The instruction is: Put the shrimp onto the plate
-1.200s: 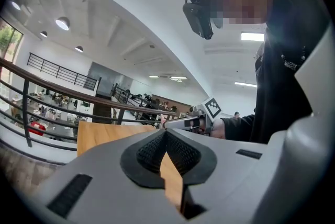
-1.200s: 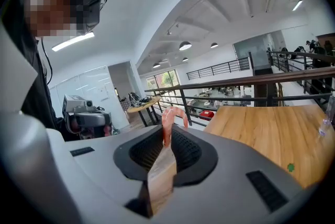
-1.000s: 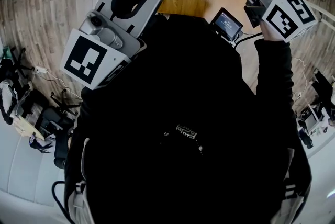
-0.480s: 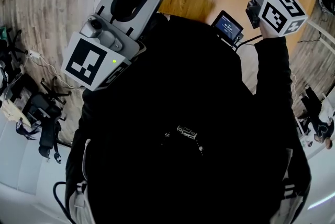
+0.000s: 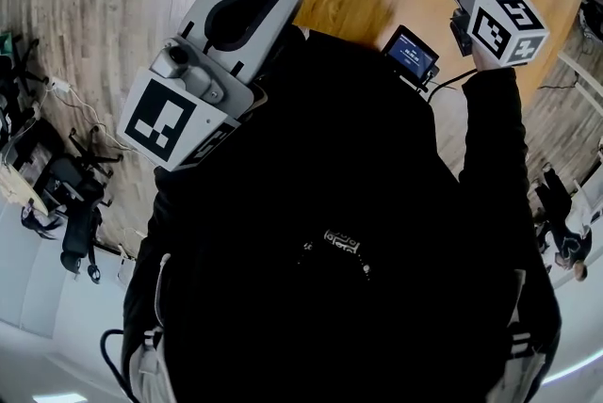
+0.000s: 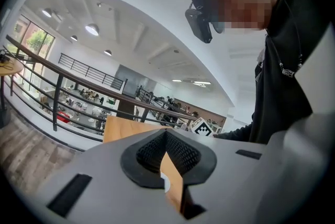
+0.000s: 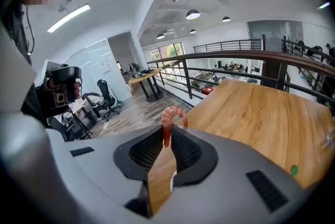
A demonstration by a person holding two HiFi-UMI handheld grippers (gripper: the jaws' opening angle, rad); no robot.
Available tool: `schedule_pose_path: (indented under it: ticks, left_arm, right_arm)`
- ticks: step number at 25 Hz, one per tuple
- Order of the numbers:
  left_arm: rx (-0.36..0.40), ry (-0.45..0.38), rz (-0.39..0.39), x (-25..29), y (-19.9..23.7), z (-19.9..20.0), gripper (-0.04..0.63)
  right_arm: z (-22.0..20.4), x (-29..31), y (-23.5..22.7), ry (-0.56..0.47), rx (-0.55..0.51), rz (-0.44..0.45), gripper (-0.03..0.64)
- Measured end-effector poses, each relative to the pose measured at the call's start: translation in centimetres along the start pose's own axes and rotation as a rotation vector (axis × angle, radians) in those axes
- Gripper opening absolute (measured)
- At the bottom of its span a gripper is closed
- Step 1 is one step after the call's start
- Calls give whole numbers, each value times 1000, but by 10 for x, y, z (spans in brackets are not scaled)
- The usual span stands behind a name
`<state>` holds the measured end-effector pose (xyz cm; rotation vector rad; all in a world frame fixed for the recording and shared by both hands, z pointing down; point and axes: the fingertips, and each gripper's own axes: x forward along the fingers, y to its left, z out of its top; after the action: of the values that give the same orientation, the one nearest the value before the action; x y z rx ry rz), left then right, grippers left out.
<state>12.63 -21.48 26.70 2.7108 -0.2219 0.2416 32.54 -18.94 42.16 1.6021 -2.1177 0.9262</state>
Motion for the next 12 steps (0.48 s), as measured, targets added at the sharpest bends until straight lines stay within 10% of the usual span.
schedule_pose_path:
  ticks: [12]
  left_arm:
    - [-39, -6, 111, -17, 0, -15, 5]
  right_arm:
    - [-87, 33, -45, 218, -36, -31, 63]
